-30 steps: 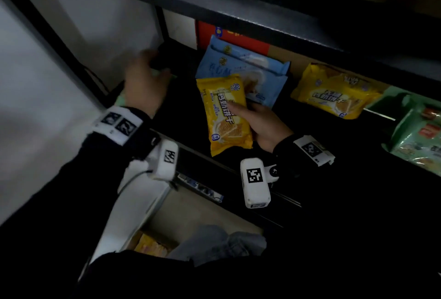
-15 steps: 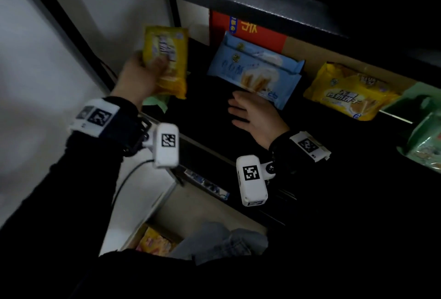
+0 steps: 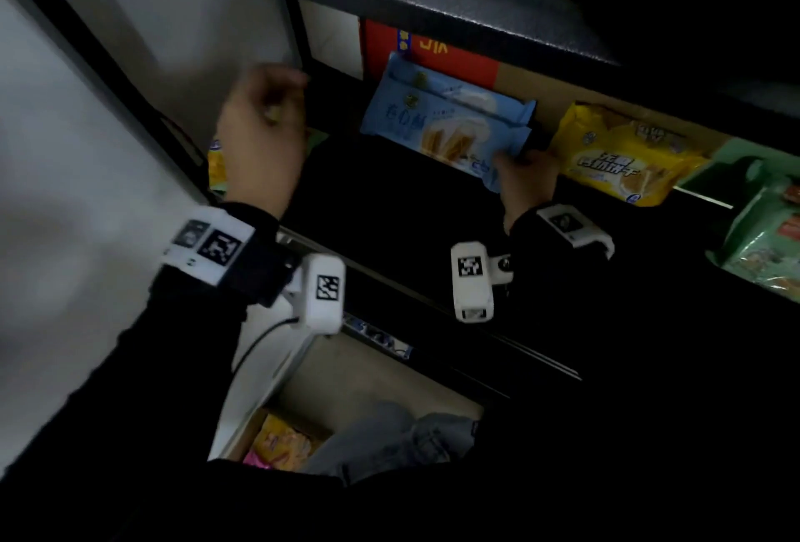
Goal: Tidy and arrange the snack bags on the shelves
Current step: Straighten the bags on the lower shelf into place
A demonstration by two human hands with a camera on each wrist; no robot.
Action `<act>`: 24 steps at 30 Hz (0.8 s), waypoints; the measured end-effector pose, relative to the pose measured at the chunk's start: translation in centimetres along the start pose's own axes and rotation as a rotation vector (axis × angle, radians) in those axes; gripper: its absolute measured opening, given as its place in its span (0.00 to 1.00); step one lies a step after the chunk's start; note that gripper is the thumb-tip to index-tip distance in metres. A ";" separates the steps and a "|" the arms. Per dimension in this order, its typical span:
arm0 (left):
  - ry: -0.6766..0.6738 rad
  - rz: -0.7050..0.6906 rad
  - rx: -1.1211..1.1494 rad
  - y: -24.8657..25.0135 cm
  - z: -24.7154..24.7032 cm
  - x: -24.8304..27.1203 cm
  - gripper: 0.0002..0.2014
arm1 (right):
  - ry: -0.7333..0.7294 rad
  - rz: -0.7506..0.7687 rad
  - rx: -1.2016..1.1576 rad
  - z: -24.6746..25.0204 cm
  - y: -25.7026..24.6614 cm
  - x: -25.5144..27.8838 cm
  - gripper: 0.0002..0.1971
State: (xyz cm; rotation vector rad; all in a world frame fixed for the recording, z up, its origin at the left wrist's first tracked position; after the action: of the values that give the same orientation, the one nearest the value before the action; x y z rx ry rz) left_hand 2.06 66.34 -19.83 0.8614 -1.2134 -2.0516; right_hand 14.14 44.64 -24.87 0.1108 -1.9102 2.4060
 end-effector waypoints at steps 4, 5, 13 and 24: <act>-0.381 0.266 -0.042 -1.7 -5.1 3.6 0.10 | -0.210 -0.091 0.124 -0.1 -0.2 -2.2 0.27; -0.468 0.345 -0.059 -2.2 -6.1 4.5 0.11 | -0.225 -0.085 0.164 0.0 -0.1 -2.6 0.29; -0.814 0.674 0.184 -1.0 -9.8 7.5 0.09 | -0.077 -0.027 -0.080 2.4 2.9 1.0 0.21; -0.863 0.677 0.420 -1.3 -8.3 7.7 0.26 | -0.443 -0.035 -0.241 4.3 2.2 5.4 0.23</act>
State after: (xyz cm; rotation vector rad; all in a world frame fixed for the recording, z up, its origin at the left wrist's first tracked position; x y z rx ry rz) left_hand 3.58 56.78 -25.87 -0.3576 -2.0705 -1.6083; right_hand 8.62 39.98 -25.52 0.7074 -2.3321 2.2444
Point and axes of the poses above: each hand's wrist, its own x-axis away from the middle knuckle, its own z-axis out of the back of the hand, y = z × x, the point moved 1 cm from there along -x, towards the middle knuckle, and after that the axes turned 14 degrees about z, right-handed, at the moved point
